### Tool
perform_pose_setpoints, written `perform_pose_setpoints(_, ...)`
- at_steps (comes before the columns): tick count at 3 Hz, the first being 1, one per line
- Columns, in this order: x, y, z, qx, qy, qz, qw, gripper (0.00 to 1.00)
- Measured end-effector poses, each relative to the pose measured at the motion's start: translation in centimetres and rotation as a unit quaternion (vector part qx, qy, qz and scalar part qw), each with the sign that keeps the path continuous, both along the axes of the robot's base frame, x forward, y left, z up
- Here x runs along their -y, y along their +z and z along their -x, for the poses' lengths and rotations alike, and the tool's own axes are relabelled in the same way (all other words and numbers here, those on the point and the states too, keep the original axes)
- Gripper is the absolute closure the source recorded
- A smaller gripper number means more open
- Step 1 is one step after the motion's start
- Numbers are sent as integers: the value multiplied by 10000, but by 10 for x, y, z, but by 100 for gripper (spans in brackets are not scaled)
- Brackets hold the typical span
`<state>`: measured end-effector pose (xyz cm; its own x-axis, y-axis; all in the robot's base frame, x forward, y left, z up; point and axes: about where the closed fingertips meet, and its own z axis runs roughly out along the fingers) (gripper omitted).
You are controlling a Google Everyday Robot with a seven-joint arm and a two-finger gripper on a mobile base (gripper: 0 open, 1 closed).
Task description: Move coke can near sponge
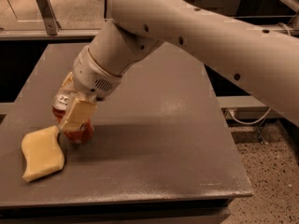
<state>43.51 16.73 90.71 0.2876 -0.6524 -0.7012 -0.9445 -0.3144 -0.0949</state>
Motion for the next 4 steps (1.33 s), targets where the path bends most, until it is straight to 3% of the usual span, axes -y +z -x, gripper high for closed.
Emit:
perform_pose_setpoints(1, -1, 1, 2, 9, 19, 4, 10000, 12)
perform_pose_setpoints(2, -3, 1, 3, 16, 36, 8, 10000, 0)
perform_pose_setpoints(3, -3, 1, 3, 17, 37, 9, 10000, 0)
perform_pose_setpoints(4, 17, 8, 2, 180, 35, -19, 9998, 0)
